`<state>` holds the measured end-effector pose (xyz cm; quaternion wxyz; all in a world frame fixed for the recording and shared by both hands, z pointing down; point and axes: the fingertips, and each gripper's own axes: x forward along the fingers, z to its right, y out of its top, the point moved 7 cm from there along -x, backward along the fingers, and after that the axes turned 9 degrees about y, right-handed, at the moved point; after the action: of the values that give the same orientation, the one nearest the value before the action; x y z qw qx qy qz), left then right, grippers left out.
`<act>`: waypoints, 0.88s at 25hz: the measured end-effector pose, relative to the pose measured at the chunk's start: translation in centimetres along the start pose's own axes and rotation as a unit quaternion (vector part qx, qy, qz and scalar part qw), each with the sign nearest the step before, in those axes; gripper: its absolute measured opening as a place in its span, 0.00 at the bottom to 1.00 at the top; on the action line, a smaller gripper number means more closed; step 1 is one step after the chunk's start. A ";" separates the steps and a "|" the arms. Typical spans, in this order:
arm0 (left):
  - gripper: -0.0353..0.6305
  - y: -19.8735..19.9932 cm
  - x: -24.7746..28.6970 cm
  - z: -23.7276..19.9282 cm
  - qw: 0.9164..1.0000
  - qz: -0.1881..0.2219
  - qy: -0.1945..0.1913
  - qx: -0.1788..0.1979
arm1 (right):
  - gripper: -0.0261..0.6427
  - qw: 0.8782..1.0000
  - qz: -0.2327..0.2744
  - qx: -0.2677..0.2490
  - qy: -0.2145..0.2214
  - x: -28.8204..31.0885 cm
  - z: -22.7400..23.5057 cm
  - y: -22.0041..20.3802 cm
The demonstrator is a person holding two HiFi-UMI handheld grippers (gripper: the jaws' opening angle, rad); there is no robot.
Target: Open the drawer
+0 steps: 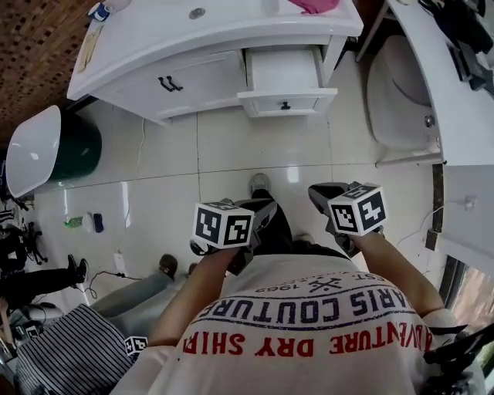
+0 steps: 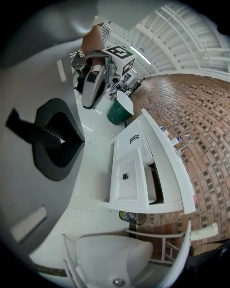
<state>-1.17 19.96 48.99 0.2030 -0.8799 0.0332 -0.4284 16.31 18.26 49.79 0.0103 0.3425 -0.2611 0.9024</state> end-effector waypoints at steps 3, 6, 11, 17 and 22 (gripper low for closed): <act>0.05 -2.6 -0.8 5.0 1.000 0.014 -0.006 0.011 | 0.05 1.000 0.006 -0.019 -0.003 -4.2 -1.7 -2.6; 0.05 -3.5 -3.0 9.3 0.999 0.025 0.004 0.041 | 0.05 1.000 0.022 -0.016 0.003 -7.9 -3.9 -3.8; 0.05 -4.0 -7.2 12.5 0.995 0.039 0.014 0.089 | 0.05 0.998 0.053 -0.034 0.014 -11.2 -8.5 -3.5; 0.05 -5.2 -9.4 14.1 0.993 0.051 -0.009 0.106 | 0.05 0.996 0.075 -0.036 0.010 -13.1 -11.8 -4.2; 0.05 -6.2 -12.0 13.3 0.992 0.059 -0.004 0.115 | 0.05 0.996 0.086 -0.034 0.007 -12.6 -14.2 -4.9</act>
<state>0.75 32.73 35.19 0.3281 -0.8487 0.0344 -0.4134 18.21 31.29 35.34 -0.0538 0.3121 -0.3205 0.8927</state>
